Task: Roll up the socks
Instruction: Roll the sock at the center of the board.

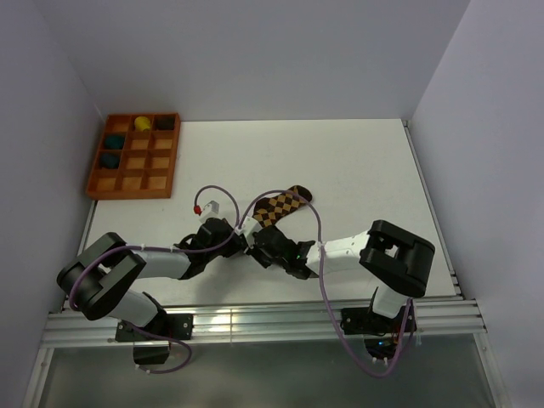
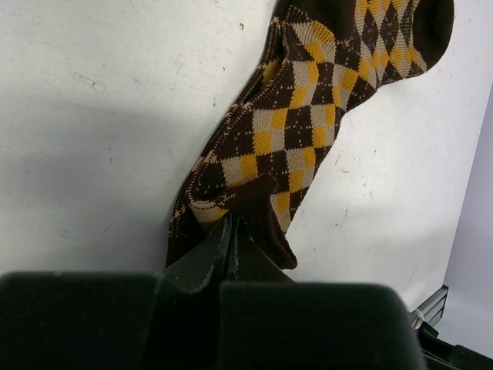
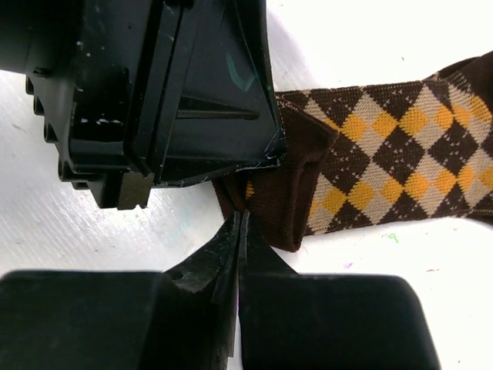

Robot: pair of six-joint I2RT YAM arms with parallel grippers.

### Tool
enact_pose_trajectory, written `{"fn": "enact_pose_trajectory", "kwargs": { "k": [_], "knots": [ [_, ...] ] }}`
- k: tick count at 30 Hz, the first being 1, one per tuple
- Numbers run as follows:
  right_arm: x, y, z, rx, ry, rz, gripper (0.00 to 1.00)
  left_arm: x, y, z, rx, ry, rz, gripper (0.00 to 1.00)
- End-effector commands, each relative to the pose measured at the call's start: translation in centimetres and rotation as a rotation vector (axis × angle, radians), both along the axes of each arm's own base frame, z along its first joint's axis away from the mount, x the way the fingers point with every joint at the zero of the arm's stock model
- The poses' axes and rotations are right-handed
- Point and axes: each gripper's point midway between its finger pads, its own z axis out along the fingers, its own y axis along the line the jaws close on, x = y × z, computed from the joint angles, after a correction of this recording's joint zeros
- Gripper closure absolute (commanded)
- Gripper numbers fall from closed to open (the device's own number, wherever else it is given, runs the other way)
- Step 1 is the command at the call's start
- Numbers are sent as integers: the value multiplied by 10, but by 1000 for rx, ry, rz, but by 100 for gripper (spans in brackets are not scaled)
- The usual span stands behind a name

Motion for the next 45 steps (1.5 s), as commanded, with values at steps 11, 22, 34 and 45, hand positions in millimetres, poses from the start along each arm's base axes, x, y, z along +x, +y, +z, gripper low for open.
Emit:
{"fn": "enact_pose_trajectory", "kwargs": {
  "k": [11,22,34,45],
  "knots": [
    [19,2,36,251,232,-112,100,-15,11,-14,99,39,-52,100],
    [35,-5,6,266,504,-165,100,-19,9,1,93,4,-100,100],
    [42,0,-27,187,734,-219,100,-18,16,38,67,-95,-93,70],
    [32,0,-26,163,831,-245,100,-13,51,67,176,-398,-93,36]
  ]
}}
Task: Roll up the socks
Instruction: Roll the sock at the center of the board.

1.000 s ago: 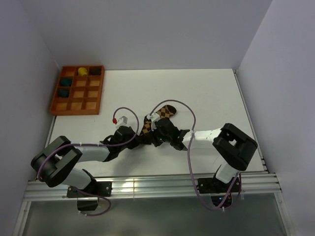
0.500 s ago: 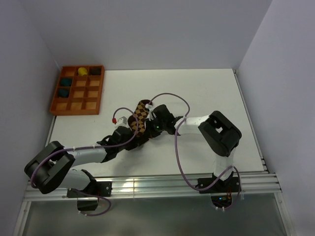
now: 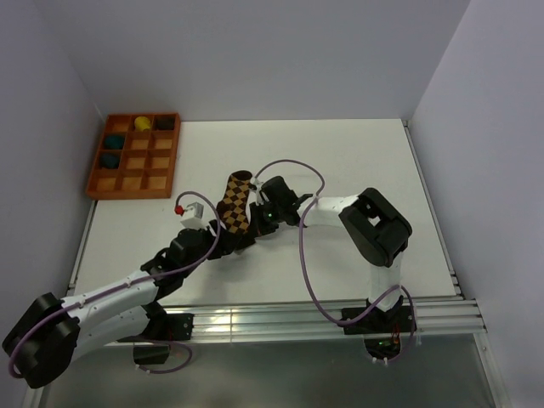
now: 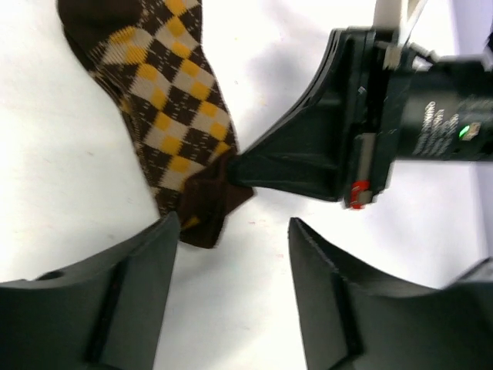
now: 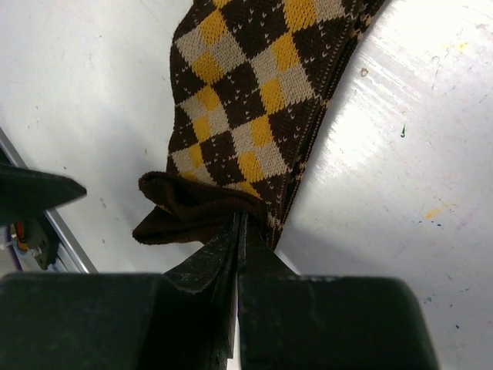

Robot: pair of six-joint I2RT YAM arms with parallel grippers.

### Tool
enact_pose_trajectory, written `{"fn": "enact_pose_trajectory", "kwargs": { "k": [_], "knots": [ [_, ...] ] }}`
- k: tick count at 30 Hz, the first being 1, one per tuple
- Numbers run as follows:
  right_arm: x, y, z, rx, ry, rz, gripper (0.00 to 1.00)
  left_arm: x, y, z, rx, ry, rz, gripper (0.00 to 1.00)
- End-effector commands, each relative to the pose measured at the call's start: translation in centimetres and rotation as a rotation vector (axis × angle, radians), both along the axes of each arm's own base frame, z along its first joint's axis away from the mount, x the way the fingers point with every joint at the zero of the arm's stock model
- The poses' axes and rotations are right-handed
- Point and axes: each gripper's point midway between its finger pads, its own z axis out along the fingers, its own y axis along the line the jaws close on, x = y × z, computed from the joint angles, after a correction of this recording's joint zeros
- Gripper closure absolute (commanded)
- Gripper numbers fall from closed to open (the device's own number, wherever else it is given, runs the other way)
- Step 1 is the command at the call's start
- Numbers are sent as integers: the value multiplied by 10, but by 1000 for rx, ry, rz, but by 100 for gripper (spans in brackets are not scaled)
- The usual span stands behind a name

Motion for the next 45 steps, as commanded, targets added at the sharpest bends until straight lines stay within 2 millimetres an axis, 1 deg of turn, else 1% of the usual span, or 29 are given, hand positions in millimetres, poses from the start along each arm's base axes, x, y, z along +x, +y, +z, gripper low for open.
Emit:
{"fn": "enact_pose_trajectory", "kwargs": {
  "k": [1,2,3,4,5,6,7,8,9,11,12,16,18,24,30,33,34,35,41,45],
  "knots": [
    [-15,-13,-20,-88,93,0,100,9,6,5,112,-149,-45,34],
    [-14,-13,-20,-89,91,2,100,8,4,5,126,-171,-72,32],
    [-15,-14,-20,-95,92,1,100,10,3,7,151,-221,-95,26],
    [-13,-13,-18,-93,86,4,100,11,3,3,167,-228,-107,23],
    [-12,-14,-19,-96,85,4,100,8,0,1,177,-239,-137,23],
    [-13,-14,-19,-100,87,9,100,11,-2,6,191,-287,-161,22],
    [-13,-15,-19,-103,85,9,100,11,-4,2,205,-288,-174,23],
    [-13,-15,-19,-103,85,12,100,10,-5,2,208,-301,-188,23],
    [-14,-15,-20,-106,87,13,100,9,-7,-2,228,-315,-220,27],
    [-14,-16,-19,-104,88,20,100,9,-11,-7,249,-330,-256,31],
    [-15,-16,-18,-100,88,26,100,7,-15,-8,263,-345,-292,34],
    [-18,-18,-19,-105,91,30,100,8,-23,-10,269,-363,-337,42],
    [-20,-20,-21,-114,93,34,100,11,-25,-10,274,-367,-341,45],
    [-24,-25,-23,-119,99,35,100,9,-34,-17,277,-340,-390,48],
    [-20,-32,-23,-125,99,21,100,8,-37,-21,274,-323,-407,54],
    [-18,-37,-21,-121,98,6,100,6,-41,-23,269,-315,-437,56],
    [-18,-38,-21,-120,99,4,100,5,-42,-27,274,-304,-446,56],
    [-18,-39,-20,-120,100,3,100,7,-43,-26,277,-303,-445,56],
    [-15,-44,-17,-113,100,-8,100,6,-43,-35,291,-261,-450,60],
    [-13,-45,-14,-105,92,-7,100,7,-44,-43,305,-223,-459,73]
  ]
}}
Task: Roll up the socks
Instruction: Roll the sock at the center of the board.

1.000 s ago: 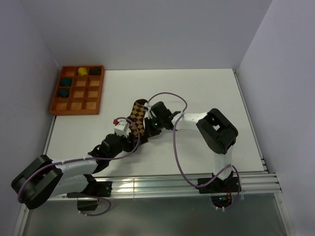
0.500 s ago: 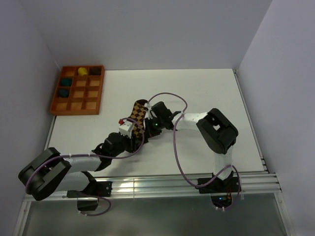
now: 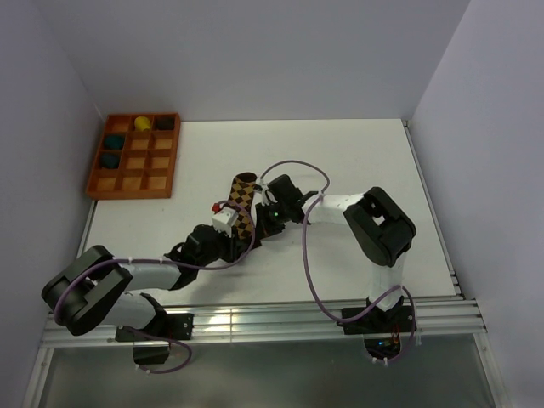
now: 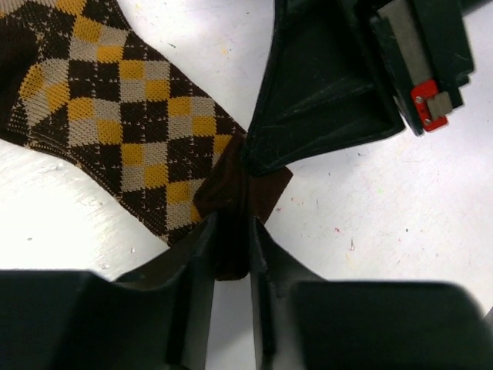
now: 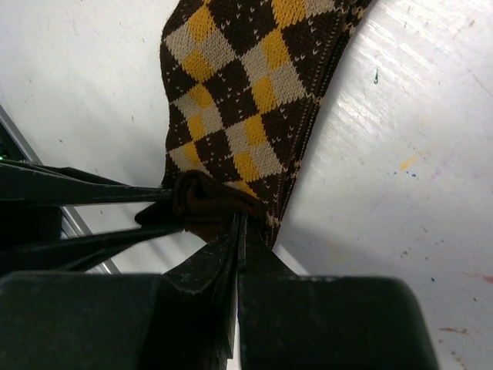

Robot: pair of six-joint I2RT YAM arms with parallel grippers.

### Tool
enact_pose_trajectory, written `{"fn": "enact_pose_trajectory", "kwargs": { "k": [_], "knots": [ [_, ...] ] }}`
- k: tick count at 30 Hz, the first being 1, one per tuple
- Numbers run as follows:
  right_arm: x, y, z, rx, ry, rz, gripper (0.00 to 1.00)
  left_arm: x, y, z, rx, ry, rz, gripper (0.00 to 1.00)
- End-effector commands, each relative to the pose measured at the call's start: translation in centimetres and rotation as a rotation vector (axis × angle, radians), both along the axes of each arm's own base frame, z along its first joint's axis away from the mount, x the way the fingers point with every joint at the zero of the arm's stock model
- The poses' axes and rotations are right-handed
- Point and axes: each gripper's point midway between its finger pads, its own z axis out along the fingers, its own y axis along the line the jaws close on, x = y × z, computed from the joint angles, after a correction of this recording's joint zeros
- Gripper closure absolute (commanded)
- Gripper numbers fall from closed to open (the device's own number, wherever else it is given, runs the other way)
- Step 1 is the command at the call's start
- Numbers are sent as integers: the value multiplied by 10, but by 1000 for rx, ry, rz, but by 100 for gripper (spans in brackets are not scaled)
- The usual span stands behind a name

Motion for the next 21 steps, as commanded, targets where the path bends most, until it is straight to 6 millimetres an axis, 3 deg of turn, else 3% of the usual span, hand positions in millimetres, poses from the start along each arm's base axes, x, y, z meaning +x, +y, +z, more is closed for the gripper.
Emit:
{"fn": "enact_pose_trajectory", "kwargs": {
  "k": [1,5,9,11,12,17,21],
  "knots": [
    [-8,-23,-10,-79,12,-7,100,7,-12,7,-11,2,-31,77],
    [-7,-22,-1,-49,-37,16,100,8,-13,-1,-40,91,-22,100],
    [-8,-22,7,-22,-94,42,100,10,-5,-16,-76,208,22,100],
    [-4,-19,20,22,-155,51,99,12,-4,-18,-104,269,32,100],
    [-7,-22,19,22,-166,52,93,11,-3,-25,-99,308,37,100],
    [-1,-28,54,85,-400,65,82,5,-11,-38,-74,484,16,100],
    [-5,-41,60,46,-540,75,71,3,-12,-45,-38,562,22,100]
  ]
}}
